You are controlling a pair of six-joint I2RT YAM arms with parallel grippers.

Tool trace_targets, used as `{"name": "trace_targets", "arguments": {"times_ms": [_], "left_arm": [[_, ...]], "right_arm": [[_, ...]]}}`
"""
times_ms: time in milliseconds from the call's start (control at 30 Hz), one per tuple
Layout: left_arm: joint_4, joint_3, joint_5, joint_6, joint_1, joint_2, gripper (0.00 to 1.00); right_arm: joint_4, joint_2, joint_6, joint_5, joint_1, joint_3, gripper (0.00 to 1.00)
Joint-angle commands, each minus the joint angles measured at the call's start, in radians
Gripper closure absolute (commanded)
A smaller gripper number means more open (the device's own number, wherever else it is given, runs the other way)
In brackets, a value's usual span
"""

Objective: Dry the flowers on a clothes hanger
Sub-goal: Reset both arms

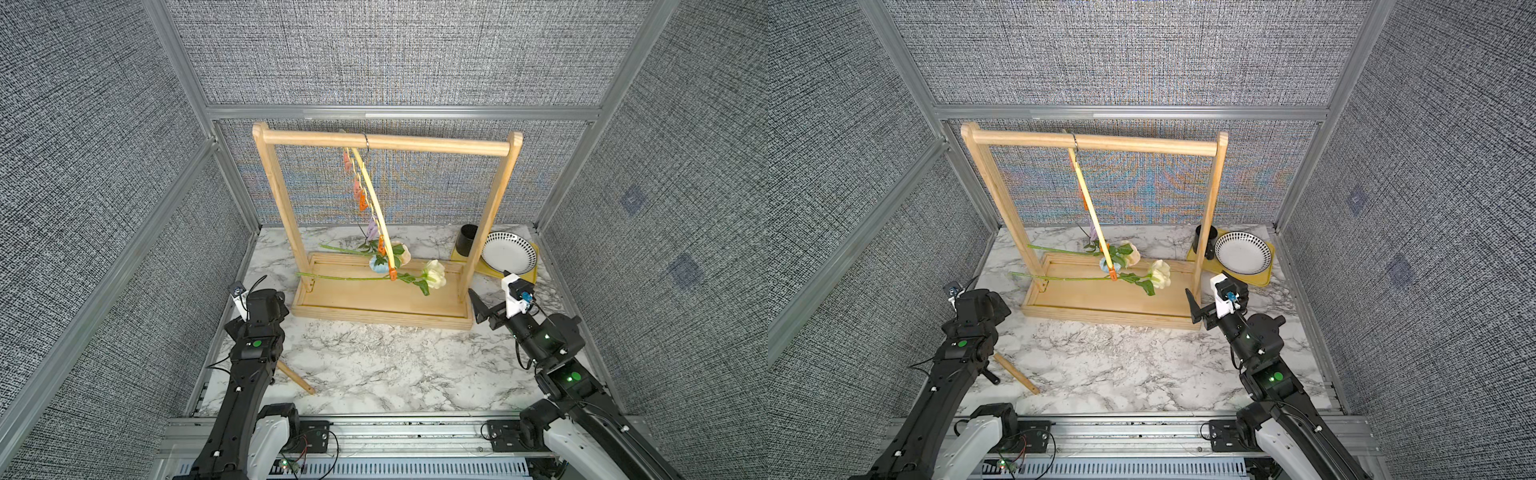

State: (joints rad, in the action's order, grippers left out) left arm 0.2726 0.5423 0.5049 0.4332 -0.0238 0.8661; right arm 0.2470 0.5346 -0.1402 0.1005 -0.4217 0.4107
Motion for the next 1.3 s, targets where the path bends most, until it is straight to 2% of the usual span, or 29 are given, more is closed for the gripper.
{"name": "trace_targets", "arguments": {"times_ms": [0,100,200,367,467,567,767,967,1067,1200,1267], "left_arm": [[-0.148,-0.062,-0.112,-0.08,0.001,0.003,0.01],[-0.269,-0.109,-0.154,-0.12,0.005,0.016,0.01],[-0.407,-0.152,-0.216,-0.237,0.025,0.064,0.01],[-0.599,-0.172,-0.308,-0.34,0.048,0.186,0.01],[-0.719,-0.184,-0.31,-0.372,0.067,0.28,0.01],[-0.814,-0.178,-0.326,-0.406,0.095,0.356,0.01],[-1.031,-0.178,-0.315,-0.457,0.127,0.489,0.01],[-1.18,-0.197,-0.29,-0.446,0.128,0.63,0.01],[-1.116,-0.17,-0.275,-0.437,0.128,0.623,0.01],[-1.107,-0.156,-0.253,-0.429,0.129,0.636,0.01],[-1.094,-0.15,-0.265,-0.435,0.128,0.634,0.01]], "right_arm": [[0.095,-0.046,0.085,0.18,0.022,-0.079,0.01],[0.115,-0.095,0.113,0.25,0.07,-0.166,0.01],[0.133,-0.137,0.154,0.284,0.143,-0.248,0.01],[0.269,-0.129,0.172,0.153,0.318,-0.38,0.01],[0.395,-0.016,0.17,0.047,0.401,-0.421,0.01],[0.507,0.147,0.14,-0.022,0.434,-0.417,0.01],[0.707,0.447,0.117,-0.073,0.446,-0.387,0.01],[0.816,0.621,0.072,-0.097,0.454,-0.32,0.01],[0.864,0.7,0.067,-0.106,0.456,-0.285,0.01],[0.77,0.769,0.06,-0.132,0.459,-0.196,0.01],[0.773,0.788,0.101,-0.128,0.461,-0.182,0.01]]}}
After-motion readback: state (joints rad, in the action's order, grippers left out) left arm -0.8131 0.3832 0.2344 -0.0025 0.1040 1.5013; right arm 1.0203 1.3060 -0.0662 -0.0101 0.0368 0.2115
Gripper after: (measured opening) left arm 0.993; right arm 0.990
